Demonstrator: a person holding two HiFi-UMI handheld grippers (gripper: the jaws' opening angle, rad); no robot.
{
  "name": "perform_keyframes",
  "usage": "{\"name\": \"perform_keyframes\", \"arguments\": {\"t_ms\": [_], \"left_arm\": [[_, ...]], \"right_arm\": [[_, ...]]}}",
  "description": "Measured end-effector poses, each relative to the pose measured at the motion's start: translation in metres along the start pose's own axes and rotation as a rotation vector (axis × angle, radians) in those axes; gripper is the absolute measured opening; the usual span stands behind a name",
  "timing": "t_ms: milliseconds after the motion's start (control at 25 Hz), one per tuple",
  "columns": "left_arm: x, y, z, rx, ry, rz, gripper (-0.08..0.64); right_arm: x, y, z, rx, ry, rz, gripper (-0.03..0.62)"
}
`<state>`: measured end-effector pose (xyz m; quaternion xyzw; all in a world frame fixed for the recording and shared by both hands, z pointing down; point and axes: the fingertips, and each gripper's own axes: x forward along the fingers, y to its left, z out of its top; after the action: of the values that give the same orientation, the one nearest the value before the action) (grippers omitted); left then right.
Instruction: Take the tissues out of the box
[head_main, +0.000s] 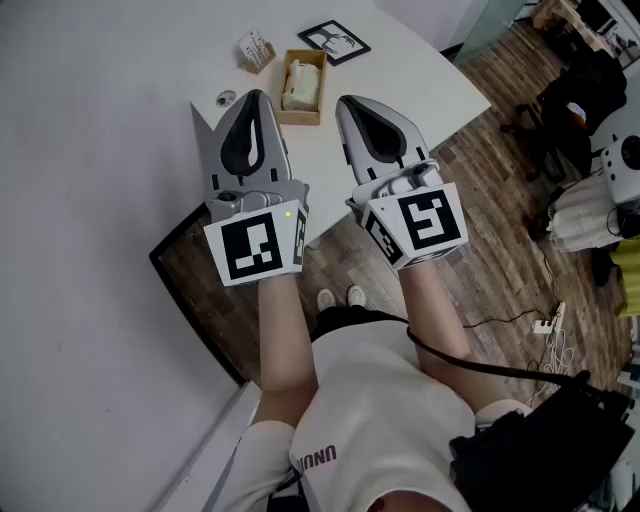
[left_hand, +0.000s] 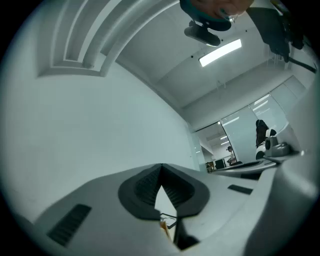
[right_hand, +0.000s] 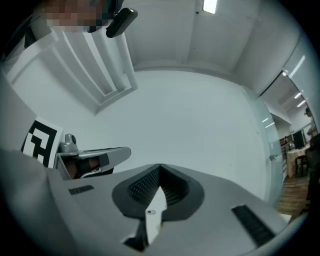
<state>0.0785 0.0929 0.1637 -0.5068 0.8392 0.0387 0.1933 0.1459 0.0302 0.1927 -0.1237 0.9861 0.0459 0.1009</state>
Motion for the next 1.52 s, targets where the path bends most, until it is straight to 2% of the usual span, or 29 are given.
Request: {"name": "perform_keyframes", "arguments": {"t_ms": [480, 640, 760, 920, 1200, 1520], "left_arm": [[0.002, 0.003, -0.002, -0.003, 0.001, -0.008, 0.012], [0.001, 0.002, -0.002, 0.012, 0.007, -0.024, 0.012], [-0.002, 0.0, 0.002, 0.04, 0.008, -0.033, 0.012], [-0.004, 0.004, 0.003, 0.05, 0.011, 0.011, 0.012], [-0.007, 0.002, 0.003, 0.061, 0.011, 0.087, 0.012], [-0.007, 0.004, -0.004, 0.059, 0.009, 0.143, 0.012]], "right_arm": [[0.004, 0.0, -0.001, 0.005, -0.003, -0.005, 0.018], [0.002, -0.009, -0.009, 0.045, 0.012, -0.049, 0.018], [0.0, -0.011, -0.013, 0.074, 0.009, -0.043, 0.018], [0.0, -0.012, -0.014, 0.059, 0.01, -0.037, 0.018], [-0.005, -0.02, -0.01, 0.036, -0.01, 0.032, 0.018], [0.001, -0.039, -0.021, 0.058, 0.002, 0.019, 0.02]]}}
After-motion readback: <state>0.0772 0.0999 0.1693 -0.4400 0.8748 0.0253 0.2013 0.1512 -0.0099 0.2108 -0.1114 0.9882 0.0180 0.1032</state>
